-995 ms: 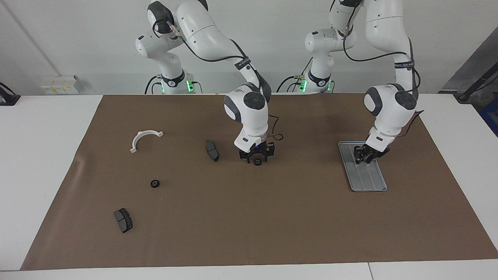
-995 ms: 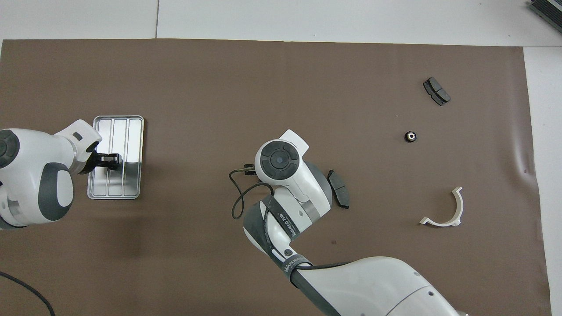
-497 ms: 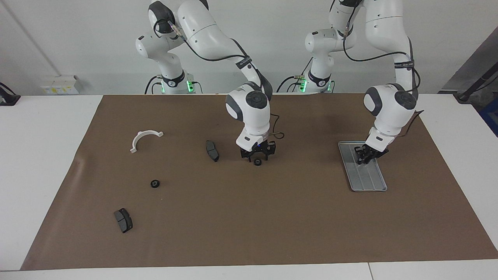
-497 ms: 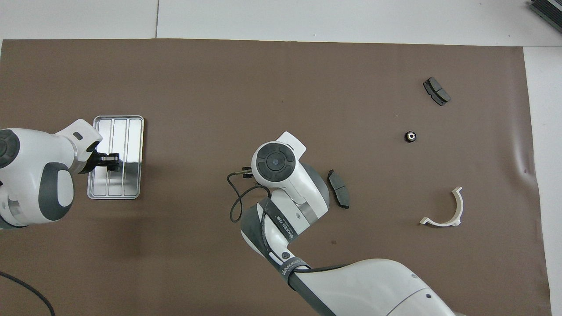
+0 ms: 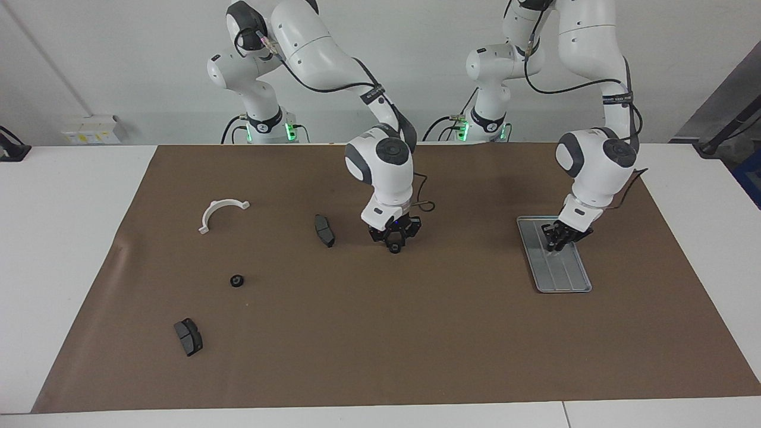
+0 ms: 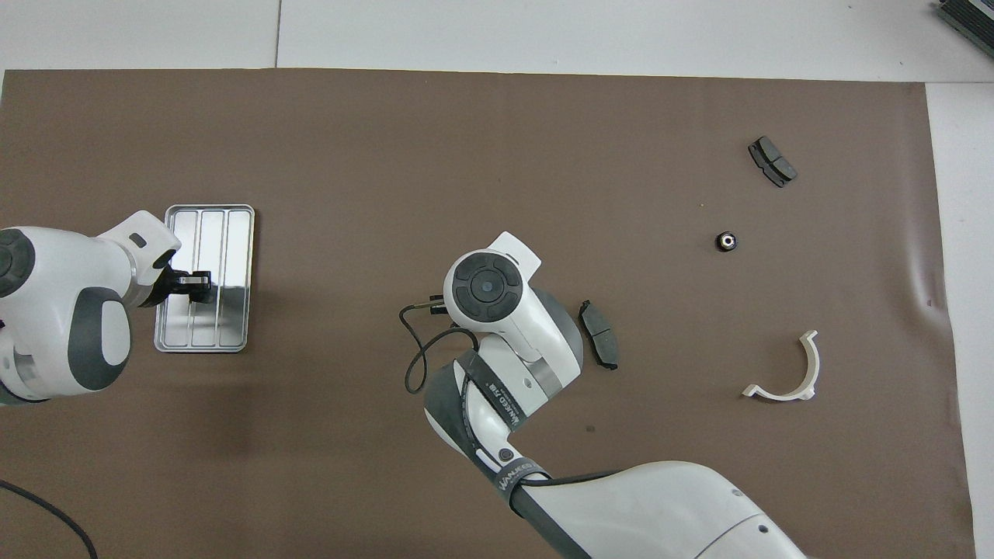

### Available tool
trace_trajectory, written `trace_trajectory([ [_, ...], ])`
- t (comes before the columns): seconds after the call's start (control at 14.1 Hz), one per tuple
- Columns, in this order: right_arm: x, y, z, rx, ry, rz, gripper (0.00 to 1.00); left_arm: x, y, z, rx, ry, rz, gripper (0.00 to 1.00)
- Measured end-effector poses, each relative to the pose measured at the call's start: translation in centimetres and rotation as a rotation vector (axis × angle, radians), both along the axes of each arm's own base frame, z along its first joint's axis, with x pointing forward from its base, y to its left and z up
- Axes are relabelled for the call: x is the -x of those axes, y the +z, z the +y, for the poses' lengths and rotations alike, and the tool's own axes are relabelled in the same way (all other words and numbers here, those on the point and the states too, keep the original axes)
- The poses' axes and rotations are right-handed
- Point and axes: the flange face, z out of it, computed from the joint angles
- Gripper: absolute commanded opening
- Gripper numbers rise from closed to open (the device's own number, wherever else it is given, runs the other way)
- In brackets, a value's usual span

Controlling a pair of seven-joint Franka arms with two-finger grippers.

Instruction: Place bearing gear from tray to pile

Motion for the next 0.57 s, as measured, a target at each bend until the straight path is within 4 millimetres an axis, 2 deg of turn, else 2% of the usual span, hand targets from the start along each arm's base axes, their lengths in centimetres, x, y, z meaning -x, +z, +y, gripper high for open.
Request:
trace_trajectory([
  [0.21, 0.0, -0.2, 0.0, 0.002, 0.001, 0.002, 0.00, -0.5, 0.4, -0.2, 0.001, -0.004, -0.001, 0.04],
  [0.36, -0.2, 0.1, -0.4, 0.010, -0.006, 0.008, 0.00, -1.7, 1.5, -0.7, 0.005, 0.005, -0.002, 0.04],
  [0.5, -1.4, 2.7, -2.4, 0.023, -0.041, 0.019, 0.00, -3.1, 3.1, -2.6, 0.012, 0.020, -0.001, 0.04],
  [0.57, -2.4, 5.1, -4.6, 0.028, -0.063, 0.028, 0.00, -3.7, 3.8, -4.2, 0.017, 0.031, -0.001, 0.04],
])
